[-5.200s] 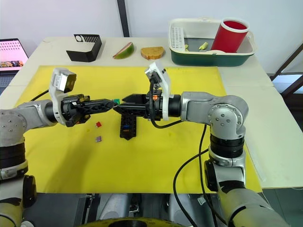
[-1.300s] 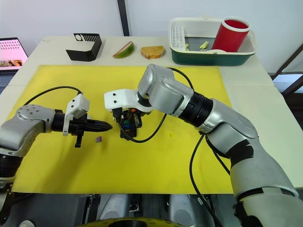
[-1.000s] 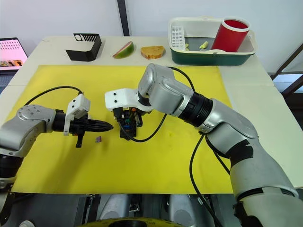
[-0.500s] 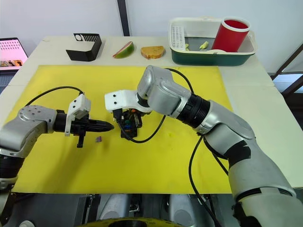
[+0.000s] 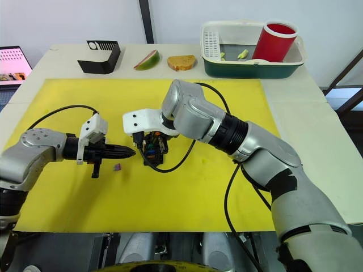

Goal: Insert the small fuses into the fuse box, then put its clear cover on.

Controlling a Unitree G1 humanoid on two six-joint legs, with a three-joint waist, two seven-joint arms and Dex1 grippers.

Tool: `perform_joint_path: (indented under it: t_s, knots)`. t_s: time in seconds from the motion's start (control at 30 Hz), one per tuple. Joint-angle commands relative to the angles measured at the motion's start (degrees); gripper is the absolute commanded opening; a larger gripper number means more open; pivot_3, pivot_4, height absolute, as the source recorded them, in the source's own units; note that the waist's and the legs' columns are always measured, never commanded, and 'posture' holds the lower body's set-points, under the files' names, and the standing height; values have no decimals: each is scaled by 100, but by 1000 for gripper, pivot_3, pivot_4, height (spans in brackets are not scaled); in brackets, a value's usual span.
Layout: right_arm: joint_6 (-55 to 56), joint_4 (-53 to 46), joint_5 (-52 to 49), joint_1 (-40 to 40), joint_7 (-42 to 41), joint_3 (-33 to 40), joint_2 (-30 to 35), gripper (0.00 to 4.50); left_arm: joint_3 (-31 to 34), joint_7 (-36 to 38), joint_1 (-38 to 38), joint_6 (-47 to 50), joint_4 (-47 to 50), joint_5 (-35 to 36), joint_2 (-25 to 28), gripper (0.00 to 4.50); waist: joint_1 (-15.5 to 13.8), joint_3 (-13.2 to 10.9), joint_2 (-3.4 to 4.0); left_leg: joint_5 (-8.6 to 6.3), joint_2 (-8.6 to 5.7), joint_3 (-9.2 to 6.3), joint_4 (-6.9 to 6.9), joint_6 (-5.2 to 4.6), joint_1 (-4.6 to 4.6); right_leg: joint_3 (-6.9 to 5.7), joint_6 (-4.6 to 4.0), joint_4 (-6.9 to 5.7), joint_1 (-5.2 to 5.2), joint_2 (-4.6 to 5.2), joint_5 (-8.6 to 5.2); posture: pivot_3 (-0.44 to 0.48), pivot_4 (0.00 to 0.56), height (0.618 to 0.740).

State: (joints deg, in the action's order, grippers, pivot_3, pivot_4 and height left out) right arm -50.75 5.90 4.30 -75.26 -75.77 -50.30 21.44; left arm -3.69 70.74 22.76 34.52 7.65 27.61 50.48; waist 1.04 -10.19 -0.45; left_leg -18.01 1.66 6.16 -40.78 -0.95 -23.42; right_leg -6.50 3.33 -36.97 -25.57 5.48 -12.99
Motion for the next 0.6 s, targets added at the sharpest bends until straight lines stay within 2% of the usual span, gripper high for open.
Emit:
perform_joint_path:
  t_s: [0.03,0.6]
  knots:
    - [-4,-139,67,14,-42,15,-7,22,139,-15,25,2,183,73,12,0,0,0,0,0,0,0,0,0,0,0,0,0,0,0,0,0,150,740]
    - [-88,-217,81,-49,-123,101,24,22,103,-13,96,-12,112,40,-7,0,-1,0,0,0,0,0,0,0,0,0,0,0,0,0,0,0,150,740]
